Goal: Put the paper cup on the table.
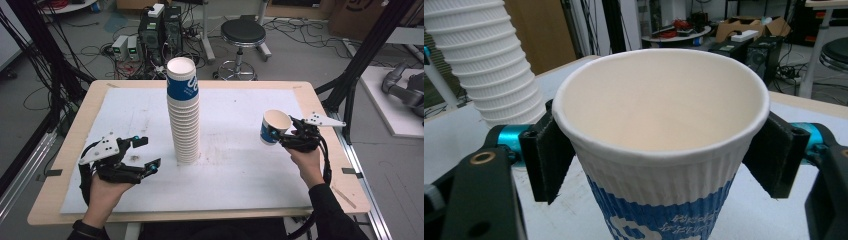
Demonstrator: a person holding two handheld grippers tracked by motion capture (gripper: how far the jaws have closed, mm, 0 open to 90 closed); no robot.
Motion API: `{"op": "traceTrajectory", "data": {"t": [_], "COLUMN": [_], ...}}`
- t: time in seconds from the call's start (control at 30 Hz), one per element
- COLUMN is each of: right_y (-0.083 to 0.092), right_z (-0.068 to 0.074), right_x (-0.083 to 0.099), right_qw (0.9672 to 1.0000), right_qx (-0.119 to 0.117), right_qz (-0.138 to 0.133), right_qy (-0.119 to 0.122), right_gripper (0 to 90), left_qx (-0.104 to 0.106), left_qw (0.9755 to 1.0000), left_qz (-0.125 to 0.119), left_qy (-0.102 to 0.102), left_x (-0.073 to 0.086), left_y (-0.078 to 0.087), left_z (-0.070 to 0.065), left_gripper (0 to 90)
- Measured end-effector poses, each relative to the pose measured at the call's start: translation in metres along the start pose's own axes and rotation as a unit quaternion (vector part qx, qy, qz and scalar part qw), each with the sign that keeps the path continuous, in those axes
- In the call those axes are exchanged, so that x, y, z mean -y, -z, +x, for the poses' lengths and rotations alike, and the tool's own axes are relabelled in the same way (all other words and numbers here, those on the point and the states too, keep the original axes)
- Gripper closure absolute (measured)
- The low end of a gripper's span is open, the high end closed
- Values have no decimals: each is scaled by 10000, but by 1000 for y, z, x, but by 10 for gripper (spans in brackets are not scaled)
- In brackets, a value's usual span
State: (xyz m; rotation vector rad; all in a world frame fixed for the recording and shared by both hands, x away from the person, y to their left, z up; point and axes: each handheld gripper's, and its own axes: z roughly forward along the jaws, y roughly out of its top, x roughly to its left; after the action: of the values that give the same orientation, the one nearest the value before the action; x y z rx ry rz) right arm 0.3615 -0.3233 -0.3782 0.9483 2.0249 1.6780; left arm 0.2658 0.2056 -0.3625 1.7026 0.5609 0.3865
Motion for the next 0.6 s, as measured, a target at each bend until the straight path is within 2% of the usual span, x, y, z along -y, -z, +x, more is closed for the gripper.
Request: {"op": "traceTrajectory", "data": {"t": [0.27,0.43,0.6], "right_y": [-7,-14,-19], "right_z": [-6,-10,-16], "right_x": [12,20,29], "right_qw": [9998,9994,9989], "right_qx": [155,243,276], "right_qz": [66,76,95], "right_qy": [-131,-215,-380], "right_gripper": [229,229,237], "left_qx": [21,68,92], "left_qw": [10000,10000,9999], "left_qz": [9,-35,-45], "left_qy": [-18,48,61], "left_x": [0,1,1], "left_y": [-1,-1,-2], "left_z": [0,0,1], "left_gripper": [170,170,171]}}
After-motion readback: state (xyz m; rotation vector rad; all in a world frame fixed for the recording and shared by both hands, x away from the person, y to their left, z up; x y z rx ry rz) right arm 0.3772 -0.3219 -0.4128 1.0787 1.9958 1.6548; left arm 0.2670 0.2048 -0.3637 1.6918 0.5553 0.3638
